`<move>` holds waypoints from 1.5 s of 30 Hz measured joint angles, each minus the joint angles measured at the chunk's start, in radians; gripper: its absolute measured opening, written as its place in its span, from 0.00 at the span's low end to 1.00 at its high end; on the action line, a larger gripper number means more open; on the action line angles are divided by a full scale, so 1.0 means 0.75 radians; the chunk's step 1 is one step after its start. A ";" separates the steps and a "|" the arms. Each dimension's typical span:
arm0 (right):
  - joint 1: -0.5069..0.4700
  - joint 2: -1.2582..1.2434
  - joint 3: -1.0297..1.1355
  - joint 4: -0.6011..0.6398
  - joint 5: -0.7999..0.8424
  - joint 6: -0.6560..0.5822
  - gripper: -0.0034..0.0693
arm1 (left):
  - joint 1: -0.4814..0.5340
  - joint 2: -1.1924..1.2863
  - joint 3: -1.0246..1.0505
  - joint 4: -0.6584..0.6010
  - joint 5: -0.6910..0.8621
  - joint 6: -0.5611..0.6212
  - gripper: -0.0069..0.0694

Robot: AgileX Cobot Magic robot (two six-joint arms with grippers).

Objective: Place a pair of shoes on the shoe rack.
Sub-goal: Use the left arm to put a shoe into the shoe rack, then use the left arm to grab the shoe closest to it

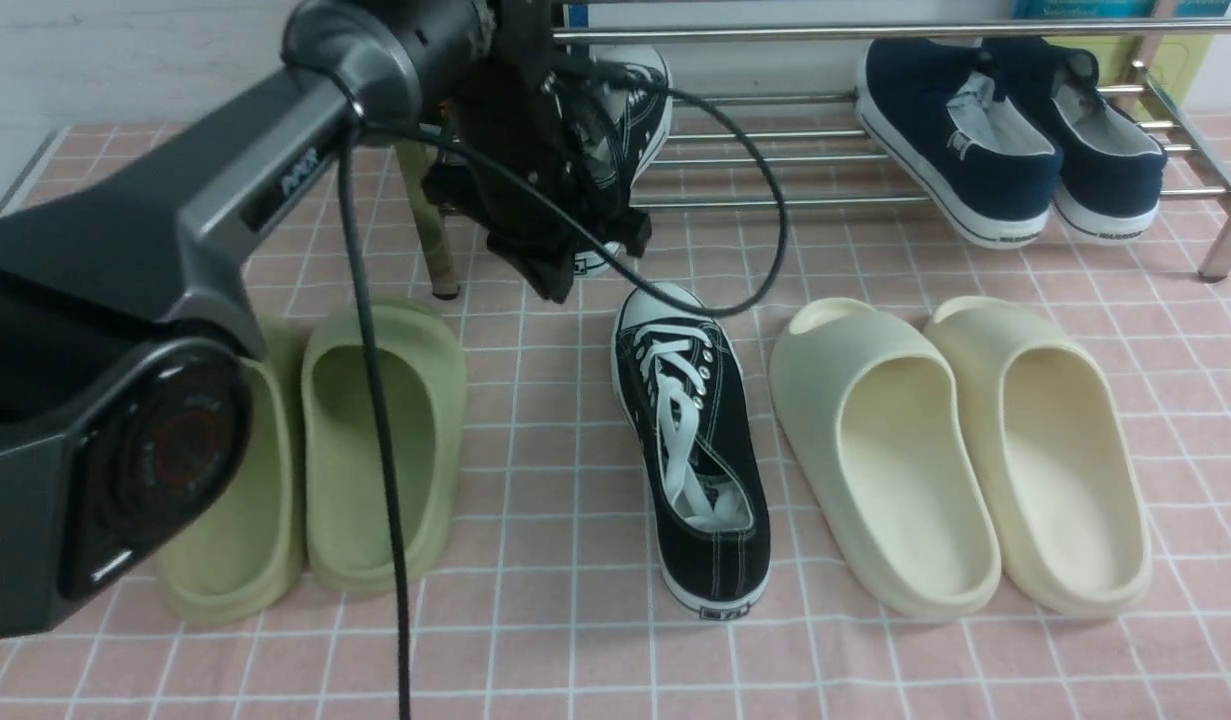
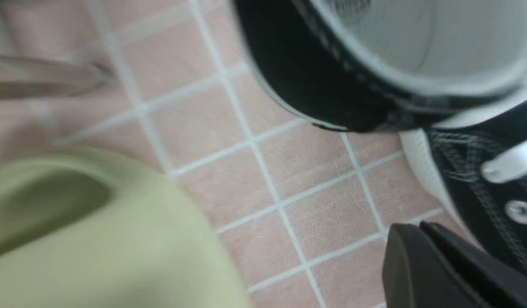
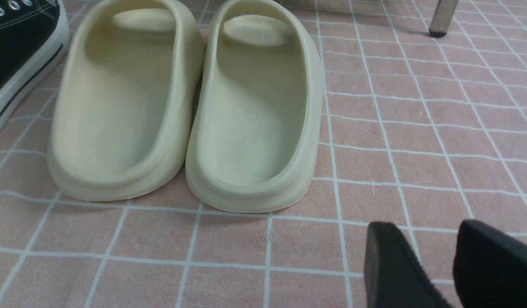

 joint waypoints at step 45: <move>0.000 0.000 0.000 0.000 0.000 0.000 0.38 | -0.393 -0.569 0.674 -0.028 -0.237 -0.101 0.14</move>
